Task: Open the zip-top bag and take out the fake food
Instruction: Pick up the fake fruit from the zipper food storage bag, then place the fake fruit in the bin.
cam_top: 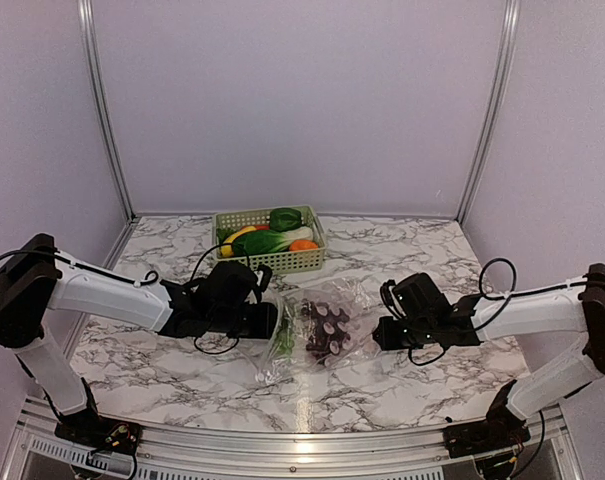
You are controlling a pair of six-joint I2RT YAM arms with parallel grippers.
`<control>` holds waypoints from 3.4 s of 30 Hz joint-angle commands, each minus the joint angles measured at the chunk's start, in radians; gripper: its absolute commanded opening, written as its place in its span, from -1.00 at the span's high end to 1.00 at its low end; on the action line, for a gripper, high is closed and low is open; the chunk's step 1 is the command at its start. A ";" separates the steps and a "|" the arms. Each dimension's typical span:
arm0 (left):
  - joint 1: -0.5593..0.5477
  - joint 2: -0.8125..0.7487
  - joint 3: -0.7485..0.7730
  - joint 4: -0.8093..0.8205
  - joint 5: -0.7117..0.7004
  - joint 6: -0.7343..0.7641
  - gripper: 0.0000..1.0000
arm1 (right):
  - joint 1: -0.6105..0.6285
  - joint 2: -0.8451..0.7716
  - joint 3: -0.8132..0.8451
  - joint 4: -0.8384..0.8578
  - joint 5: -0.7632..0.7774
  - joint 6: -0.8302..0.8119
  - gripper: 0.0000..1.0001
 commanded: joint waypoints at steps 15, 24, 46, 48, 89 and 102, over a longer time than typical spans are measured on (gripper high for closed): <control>0.046 -0.119 -0.040 0.055 0.158 -0.055 0.52 | 0.015 0.019 0.084 -0.123 0.303 0.005 1.00; 0.047 -0.180 -0.073 -0.015 0.210 -0.046 0.51 | 0.015 0.050 0.104 -0.116 0.325 0.016 1.00; 0.046 -0.484 -0.231 -0.275 0.309 -0.010 0.50 | 0.018 0.061 0.124 -0.111 0.307 0.014 1.00; 0.046 -0.524 -0.232 -0.324 0.294 -0.010 0.50 | 0.018 0.058 0.127 -0.110 0.299 0.012 1.00; 0.497 -0.001 0.471 -0.355 0.175 0.302 0.51 | 0.103 -0.056 0.058 -0.098 0.257 0.069 0.94; 0.588 0.374 0.801 -0.526 0.206 0.502 0.51 | 0.122 -0.204 -0.012 -0.165 0.263 0.125 0.95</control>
